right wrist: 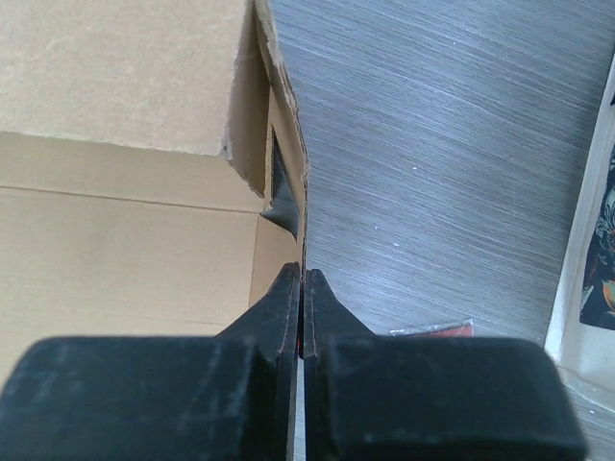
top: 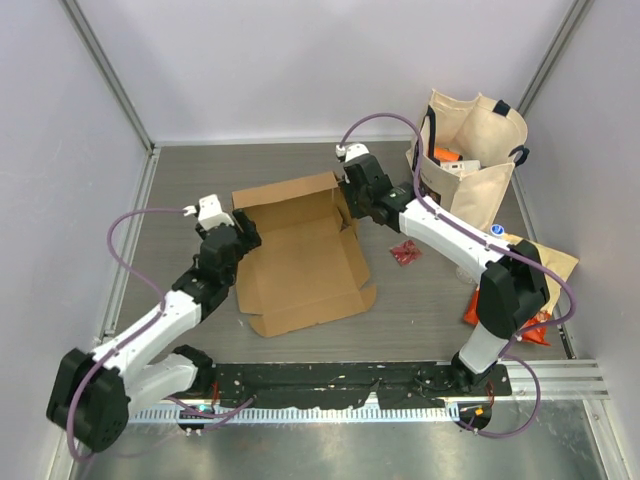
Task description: Fold the paper box
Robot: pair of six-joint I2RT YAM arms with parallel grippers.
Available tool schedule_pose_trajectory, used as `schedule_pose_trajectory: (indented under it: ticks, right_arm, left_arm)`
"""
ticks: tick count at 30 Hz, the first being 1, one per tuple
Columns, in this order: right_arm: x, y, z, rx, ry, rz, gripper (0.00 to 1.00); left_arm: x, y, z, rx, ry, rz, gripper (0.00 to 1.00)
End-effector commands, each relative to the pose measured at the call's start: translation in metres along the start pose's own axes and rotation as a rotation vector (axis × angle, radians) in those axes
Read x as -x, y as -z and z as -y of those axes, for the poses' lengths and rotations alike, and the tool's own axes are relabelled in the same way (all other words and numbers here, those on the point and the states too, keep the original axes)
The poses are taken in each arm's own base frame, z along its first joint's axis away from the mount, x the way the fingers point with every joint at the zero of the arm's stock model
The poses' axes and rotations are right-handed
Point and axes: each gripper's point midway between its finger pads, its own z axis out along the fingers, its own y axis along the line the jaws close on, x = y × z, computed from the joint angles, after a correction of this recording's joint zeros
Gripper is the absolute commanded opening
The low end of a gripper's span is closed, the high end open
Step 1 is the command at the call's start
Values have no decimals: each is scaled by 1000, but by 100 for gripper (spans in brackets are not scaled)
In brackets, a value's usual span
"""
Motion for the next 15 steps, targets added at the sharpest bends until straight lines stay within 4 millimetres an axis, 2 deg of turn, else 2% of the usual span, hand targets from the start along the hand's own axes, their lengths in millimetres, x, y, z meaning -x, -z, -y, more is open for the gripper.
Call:
schedule_pose_trajectory:
  ticks: [1,5,7,8,10,11,12,14,15]
  right_arm:
    - [28,15,-1,11,-91,113,1]
    - [27,16,4,-4,-145,117,1]
    - [24,16,4,3,-181,114,1]
    - [24,15,7,6,-196,113,1]
    - [24,17,5,24,-213,115,1]
    - [24,18,2,38,-218,115,1]
    - [25,19,3,39,-221,117,1]
    - [26,21,2,52,-231,120,1]
    - [27,22,1,55,-234,123,1]
  left_arm:
    - [9,33,21,-143,171,-35,63]
    - [-3,55,48,-298,228,-68,58]
    - [-14,67,69,-362,184,-86,57]
    - [-26,76,89,-416,147,-108,56]
    - [-32,79,108,-433,70,-92,56]
    - [-37,91,131,-495,49,-94,56]
    - [-59,87,141,-495,-13,-130,53]
    - [-63,93,172,-544,-28,-119,45]
    - [-83,87,180,-543,-60,-155,37]
